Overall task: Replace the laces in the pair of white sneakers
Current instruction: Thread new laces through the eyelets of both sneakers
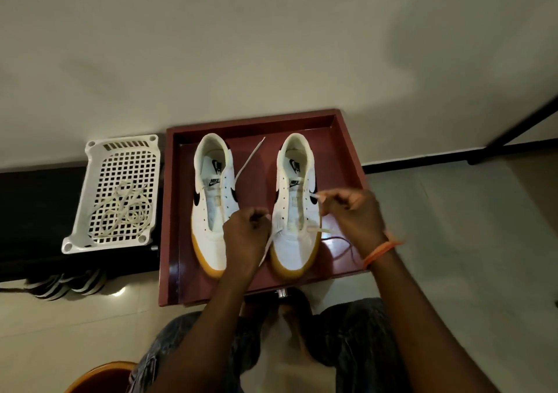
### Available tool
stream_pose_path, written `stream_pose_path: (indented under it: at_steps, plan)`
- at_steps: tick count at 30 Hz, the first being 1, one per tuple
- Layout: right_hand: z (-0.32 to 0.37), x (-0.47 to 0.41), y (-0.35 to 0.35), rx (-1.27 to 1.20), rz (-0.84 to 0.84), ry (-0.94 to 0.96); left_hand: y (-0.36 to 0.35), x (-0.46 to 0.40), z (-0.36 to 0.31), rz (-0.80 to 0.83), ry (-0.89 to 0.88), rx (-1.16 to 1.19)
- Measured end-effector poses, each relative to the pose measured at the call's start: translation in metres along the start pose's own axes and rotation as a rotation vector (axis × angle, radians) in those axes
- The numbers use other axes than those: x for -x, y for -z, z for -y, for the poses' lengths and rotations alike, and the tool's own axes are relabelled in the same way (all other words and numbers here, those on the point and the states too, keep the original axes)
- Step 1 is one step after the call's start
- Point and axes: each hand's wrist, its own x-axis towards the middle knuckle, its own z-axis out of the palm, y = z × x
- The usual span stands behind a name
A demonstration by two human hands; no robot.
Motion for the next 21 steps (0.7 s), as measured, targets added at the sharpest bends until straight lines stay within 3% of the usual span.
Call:
stream_pose_path:
  at_steps: [3, 8, 13, 18, 21]
  plan:
    - [-0.034, 0.007, -0.04, -0.025, 0.056, -0.049, -0.008, -0.006, 0.01, 0.007, -0.057, 0.005]
    - [-0.056, 0.003, -0.067, 0.127, -0.014, 0.015, -0.016, -0.012, 0.012, 0.043, -0.095, 0.063]
    - [-0.063, 0.006, -0.074, 0.476, -0.245, 0.34, -0.02, -0.016, 0.016, 0.085, -0.121, 0.047]
    - [-0.07, 0.002, -0.073, 0.591, -0.196, 0.273, -0.009, -0.038, 0.016, 0.289, -0.013, 0.11]
    - [-0.071, -0.003, -0.076, 0.466, -0.123, 0.166, -0.001, -0.045, 0.015, 0.402, 0.027, 0.103]
